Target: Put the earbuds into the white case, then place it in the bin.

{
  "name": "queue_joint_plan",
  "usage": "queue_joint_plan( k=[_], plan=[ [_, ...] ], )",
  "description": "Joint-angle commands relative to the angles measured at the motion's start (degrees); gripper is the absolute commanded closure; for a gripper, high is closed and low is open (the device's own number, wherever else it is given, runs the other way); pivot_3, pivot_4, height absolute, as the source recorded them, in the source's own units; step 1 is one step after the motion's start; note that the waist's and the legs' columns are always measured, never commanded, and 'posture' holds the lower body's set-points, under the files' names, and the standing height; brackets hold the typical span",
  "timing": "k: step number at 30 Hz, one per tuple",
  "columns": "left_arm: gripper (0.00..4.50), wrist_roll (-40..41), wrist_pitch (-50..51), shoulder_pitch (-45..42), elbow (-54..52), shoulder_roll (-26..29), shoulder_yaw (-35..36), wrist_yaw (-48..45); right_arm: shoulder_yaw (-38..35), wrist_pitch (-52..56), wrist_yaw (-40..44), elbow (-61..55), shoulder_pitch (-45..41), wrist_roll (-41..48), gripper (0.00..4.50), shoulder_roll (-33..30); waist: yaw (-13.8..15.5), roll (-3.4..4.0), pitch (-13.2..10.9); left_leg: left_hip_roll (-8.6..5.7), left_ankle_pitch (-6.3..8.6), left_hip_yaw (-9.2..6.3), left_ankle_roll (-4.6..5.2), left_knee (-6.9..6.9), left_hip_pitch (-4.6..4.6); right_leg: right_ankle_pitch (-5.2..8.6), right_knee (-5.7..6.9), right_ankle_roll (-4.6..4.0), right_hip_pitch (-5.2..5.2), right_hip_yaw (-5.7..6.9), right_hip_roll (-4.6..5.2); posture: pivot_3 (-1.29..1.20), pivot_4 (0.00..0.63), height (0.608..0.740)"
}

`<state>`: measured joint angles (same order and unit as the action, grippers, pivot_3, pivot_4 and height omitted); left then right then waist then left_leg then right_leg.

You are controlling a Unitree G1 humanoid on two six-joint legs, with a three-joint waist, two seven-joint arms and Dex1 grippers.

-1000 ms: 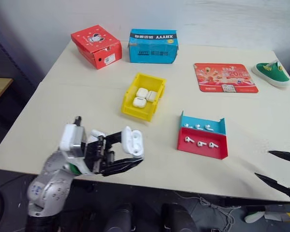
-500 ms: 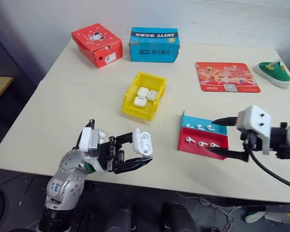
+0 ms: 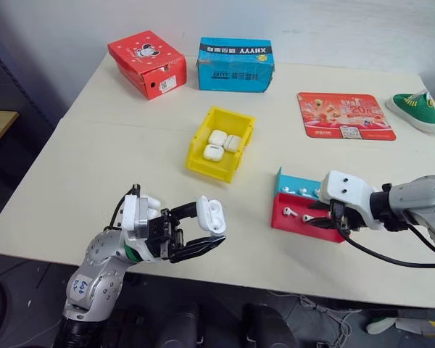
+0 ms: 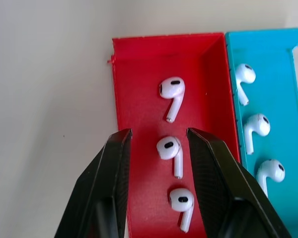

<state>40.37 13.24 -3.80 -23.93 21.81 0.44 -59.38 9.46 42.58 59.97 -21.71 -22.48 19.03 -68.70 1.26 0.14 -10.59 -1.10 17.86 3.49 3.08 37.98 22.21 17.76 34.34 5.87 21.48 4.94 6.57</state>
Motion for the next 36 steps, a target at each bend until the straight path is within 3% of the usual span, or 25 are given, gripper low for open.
queue_joint_plan(
  k=[1,18,36],
  plan=[
    [1.73,0.3,-0.8,0.4,-2.4,0.3,-0.3,0.4,0.3,-0.5,1.2,0.9,-1.1,-2.9,2.8,-1.5,0.0,0.0,0.0,0.0,0.01,0.0,-0.03,0.0,0.0,-0.01,0.0,0.01,0.0,0.0,0.0,0.0,0.15,0.74],
    [1.73,0.9,-0.4,0.1,-2.8,1.4,-2.2,-0.4,4.7,-3.1,2.7,7.4,-2.0,-12.8,2.8,1.0,-0.1,0.05,0.0,0.02,-0.04,0.0,-0.09,0.0,-0.02,-0.01,0.14,0.01,0.06,0.0,0.0,0.0,0.15,0.74],
    [1.73,0.2,-1.5,0.3,-1.3,2.4,-2.5,-3.4,5.7,-2.7,2.6,10.5,-0.5,-15.6,2.8,4.4,-0.2,0.06,0.0,0.02,-0.04,0.0,-0.1,0.05,-0.06,-0.01,0.17,0.01,0.01,0.0,0.0,0.0,0.15,0.74]
  ],
)
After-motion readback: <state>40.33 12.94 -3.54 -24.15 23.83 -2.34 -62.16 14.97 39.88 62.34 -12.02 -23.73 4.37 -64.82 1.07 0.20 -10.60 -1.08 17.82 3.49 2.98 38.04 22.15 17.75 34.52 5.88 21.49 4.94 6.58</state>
